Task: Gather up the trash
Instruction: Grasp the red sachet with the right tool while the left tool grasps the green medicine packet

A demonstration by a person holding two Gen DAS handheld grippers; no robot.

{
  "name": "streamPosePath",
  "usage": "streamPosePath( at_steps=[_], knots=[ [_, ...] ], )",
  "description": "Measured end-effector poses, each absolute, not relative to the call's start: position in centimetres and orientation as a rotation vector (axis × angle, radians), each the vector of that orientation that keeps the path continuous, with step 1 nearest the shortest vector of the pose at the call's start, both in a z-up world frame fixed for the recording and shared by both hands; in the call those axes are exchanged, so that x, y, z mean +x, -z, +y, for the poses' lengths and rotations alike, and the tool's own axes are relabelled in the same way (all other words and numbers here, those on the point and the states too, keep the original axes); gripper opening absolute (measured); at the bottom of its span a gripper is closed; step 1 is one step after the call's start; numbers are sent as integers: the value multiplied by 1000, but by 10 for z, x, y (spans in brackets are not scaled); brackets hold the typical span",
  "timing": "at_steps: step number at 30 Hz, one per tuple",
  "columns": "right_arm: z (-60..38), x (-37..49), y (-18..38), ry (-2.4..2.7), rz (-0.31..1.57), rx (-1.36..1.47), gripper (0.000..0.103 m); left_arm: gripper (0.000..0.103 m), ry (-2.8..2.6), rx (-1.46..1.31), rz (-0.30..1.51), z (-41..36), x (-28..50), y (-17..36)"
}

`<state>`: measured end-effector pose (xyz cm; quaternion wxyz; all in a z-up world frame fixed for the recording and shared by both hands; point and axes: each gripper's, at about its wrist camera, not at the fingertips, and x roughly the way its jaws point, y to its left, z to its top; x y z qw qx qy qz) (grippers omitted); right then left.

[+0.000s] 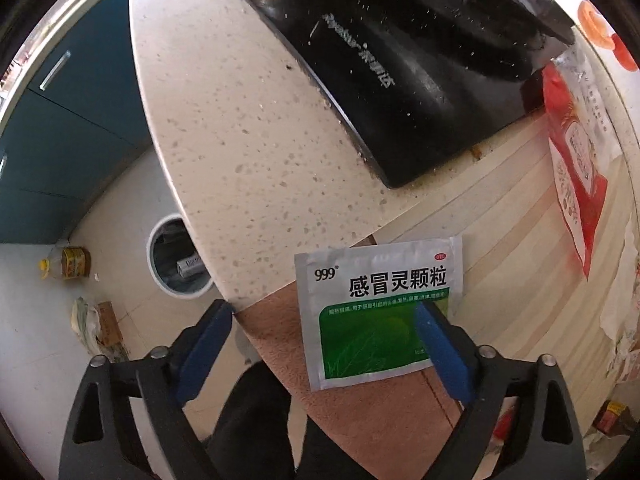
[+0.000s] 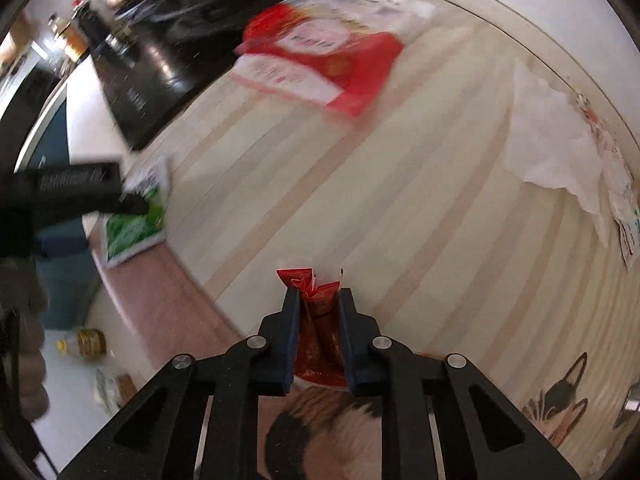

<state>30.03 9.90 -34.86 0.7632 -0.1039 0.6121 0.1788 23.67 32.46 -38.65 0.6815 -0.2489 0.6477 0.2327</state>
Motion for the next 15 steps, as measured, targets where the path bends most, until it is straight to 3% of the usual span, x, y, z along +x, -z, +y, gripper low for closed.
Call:
streamPosePath(
  at_steps=[2,3,4,15],
  knots=[
    [85,313,351,-378,1330,-205,18,62,-533,-505,1425,321,233,377],
    [82,318,351,-371,1326,-198,18,17,-522,-477,1408,317,234,371],
    [81,320,351,-366,1323,-193,18,4,-523,-436,1425,313,236,368],
    [79,350,330,-403,1284,-138,17,0,-470,-469,1333,320,217,325]
  ],
)
